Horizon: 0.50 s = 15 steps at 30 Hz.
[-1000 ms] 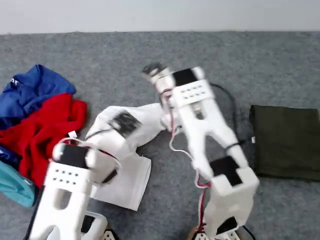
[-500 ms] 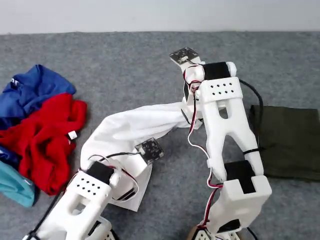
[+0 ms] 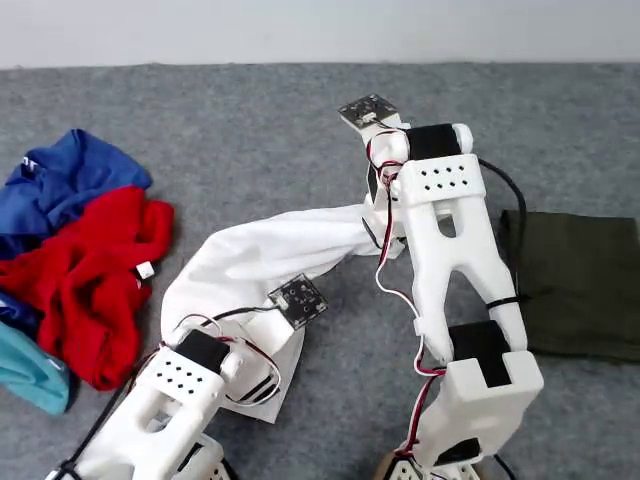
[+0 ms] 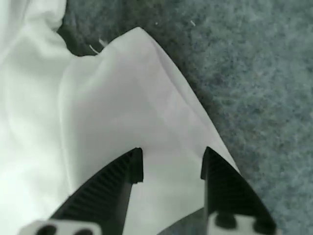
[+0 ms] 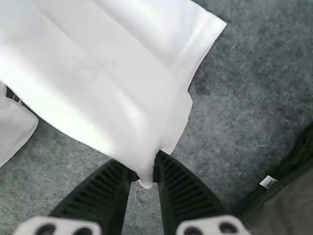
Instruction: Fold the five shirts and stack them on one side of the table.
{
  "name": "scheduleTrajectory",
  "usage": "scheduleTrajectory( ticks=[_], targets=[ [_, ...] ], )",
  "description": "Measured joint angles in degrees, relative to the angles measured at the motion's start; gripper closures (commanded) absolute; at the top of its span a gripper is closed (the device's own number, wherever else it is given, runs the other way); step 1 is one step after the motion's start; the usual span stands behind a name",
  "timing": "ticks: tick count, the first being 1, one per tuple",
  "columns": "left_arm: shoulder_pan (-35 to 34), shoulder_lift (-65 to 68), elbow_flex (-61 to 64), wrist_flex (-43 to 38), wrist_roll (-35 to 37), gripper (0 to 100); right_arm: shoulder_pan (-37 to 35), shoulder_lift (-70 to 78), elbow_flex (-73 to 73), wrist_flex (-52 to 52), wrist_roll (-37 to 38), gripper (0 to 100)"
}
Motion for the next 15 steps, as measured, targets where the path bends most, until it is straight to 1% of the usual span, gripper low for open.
scheduleTrajectory(
  ticks=[4,8,11,15],
  targets=[
    [0.0,0.0,3.5,-4.3,-0.4,80,0.0,0.0,0.0,0.0,0.0,98.7],
    [0.0,0.0,4.1,-5.7,-0.8,81,0.0,0.0,0.0,0.0,0.0,98.7],
    [0.1,0.0,4.6,-7.1,-0.8,88,0.0,0.0,0.0,0.0,0.0,98.7],
    [0.2,0.0,5.1,-11.3,-0.5,98,0.0,0.0,0.0,0.0,0.0,98.7]
  ],
)
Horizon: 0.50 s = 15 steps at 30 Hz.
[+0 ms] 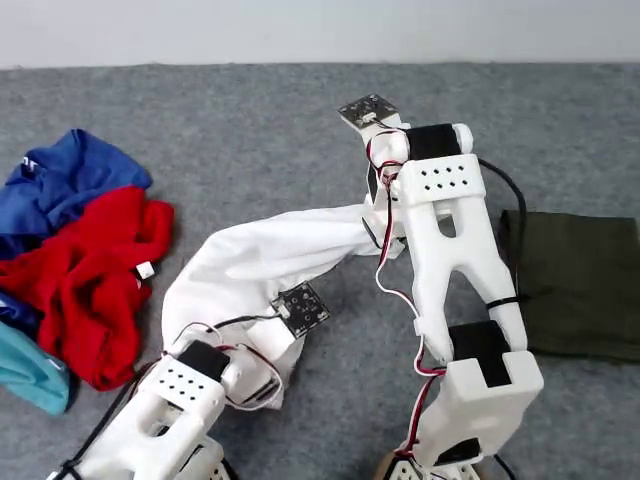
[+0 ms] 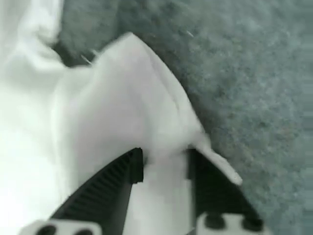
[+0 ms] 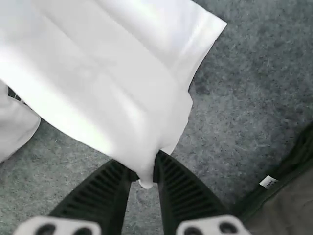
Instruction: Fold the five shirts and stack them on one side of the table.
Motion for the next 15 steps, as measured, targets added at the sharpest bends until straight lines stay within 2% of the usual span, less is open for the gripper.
scheduleTrajectory(
  ticks=[8,11,15],
  targets=[
    [0.0,0.0,0.0,-11.3,0.0,99,0.0,0.0,0.0,0.0,0.0,98.7],
    [0.0,0.1,-3.3,-10.3,0.0,99,0.0,-0.4,0.0,0.0,0.0,98.7],
    [-0.5,0.1,-13.4,-1.5,-0.3,99,1.3,-0.4,0.0,0.7,0.0,98.8]
  ],
)
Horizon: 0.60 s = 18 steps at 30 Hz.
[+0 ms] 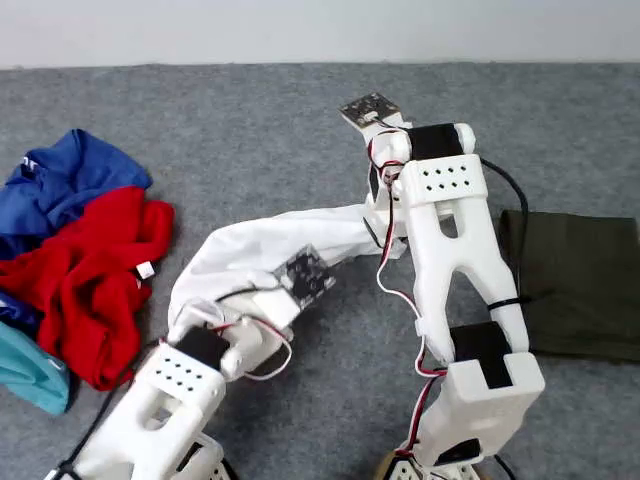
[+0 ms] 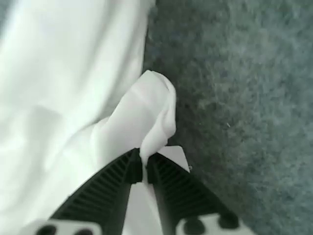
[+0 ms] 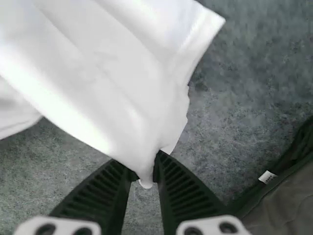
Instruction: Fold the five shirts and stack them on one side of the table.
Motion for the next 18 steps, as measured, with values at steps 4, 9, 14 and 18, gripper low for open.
scheduleTrajectory(
  ticks=[4,9,14,18],
  targets=[
    [-5.0,0.0,-14.9,12.5,0.0,99,2.4,-4.1,0.0,0.4,0.0,98.8],
    [-14.5,0.0,-33.4,23.5,0.0,99,4.3,-14.5,0.0,0.6,0.0,98.8],
    [-19.6,0.0,-46.2,29.3,0.0,99,6.7,-24.3,0.0,0.9,0.0,98.8],
    [-20.2,0.0,-56.4,33.5,-0.1,98,9.8,-30.9,0.0,0.9,0.0,98.8]
  ],
)
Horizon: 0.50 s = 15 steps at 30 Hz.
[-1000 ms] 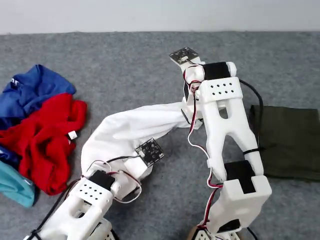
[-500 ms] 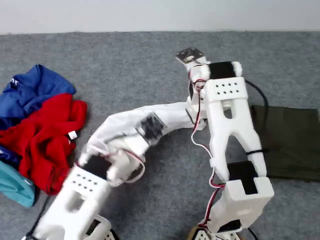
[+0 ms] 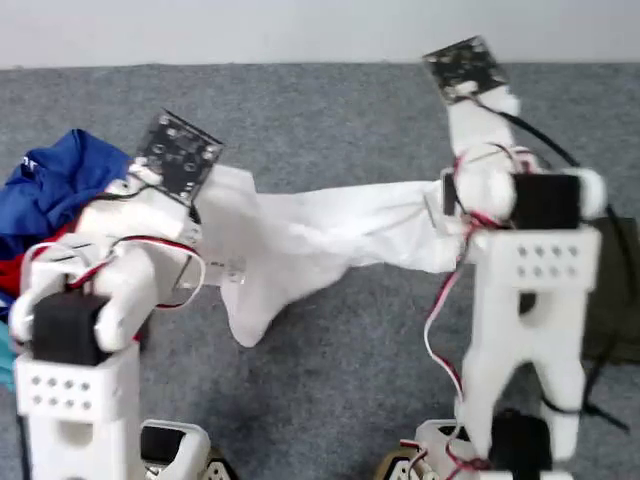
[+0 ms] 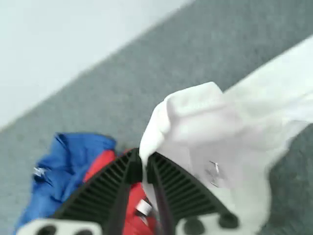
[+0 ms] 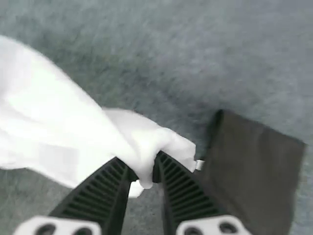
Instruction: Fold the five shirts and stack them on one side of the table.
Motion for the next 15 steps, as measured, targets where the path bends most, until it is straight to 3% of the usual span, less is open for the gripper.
scheduleTrajectory(
  ticks=[8,15],
  targets=[
    [0.0,-0.5,-21.5,7.6,0.0,98,3.8,-7.4,4.4,2.5,0.0,98.8],
    [0.0,-0.9,-21.5,8.4,0.0,98,3.8,-7.4,19.8,2.0,0.0,98.8]
  ],
)
